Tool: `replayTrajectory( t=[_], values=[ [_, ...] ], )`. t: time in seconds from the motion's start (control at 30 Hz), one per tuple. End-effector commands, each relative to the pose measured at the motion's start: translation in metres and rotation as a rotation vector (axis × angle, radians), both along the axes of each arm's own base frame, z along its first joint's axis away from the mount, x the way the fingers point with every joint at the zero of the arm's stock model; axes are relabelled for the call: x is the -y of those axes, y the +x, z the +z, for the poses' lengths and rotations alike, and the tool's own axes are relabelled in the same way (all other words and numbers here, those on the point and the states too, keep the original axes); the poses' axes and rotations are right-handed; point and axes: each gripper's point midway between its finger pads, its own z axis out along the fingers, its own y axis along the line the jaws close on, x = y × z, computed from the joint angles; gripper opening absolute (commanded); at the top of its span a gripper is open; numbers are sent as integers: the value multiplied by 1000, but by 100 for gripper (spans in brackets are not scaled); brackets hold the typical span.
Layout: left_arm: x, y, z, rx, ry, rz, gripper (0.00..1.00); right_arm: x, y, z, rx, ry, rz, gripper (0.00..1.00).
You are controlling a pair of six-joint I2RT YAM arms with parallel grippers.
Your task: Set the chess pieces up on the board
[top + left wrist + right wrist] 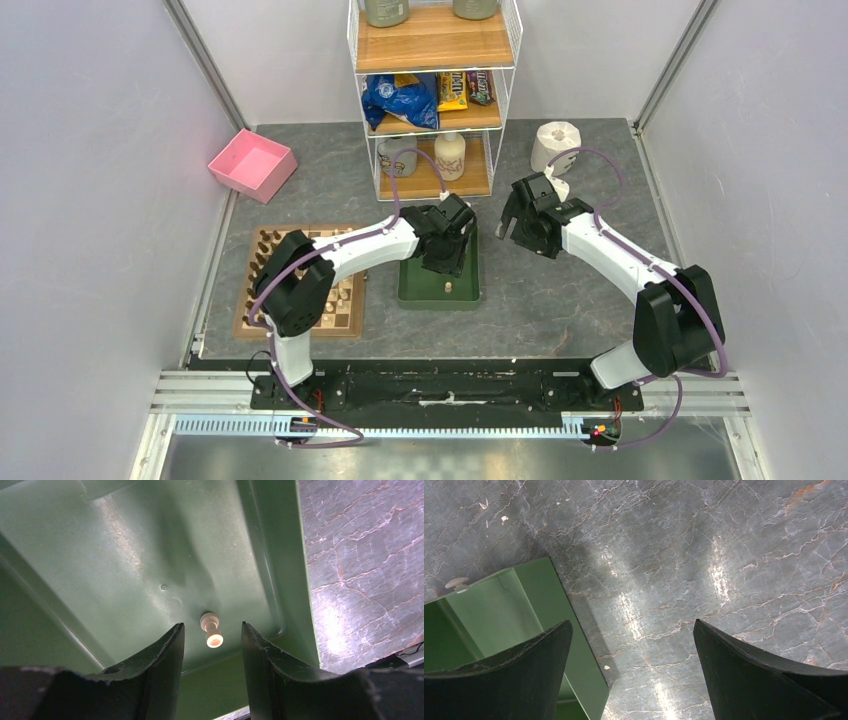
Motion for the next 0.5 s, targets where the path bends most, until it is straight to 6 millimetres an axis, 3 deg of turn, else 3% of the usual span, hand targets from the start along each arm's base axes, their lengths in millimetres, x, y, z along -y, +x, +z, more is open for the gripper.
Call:
replayTrajectory(
  t=[0.0,0.47],
  values=[
    [8,1,0,11,7,-36,51,4,5,10,30,-14,-5,99],
    [-4,-13,-17,-18,54,-12,48,1,7,6,19,-7,0,99]
  ],
)
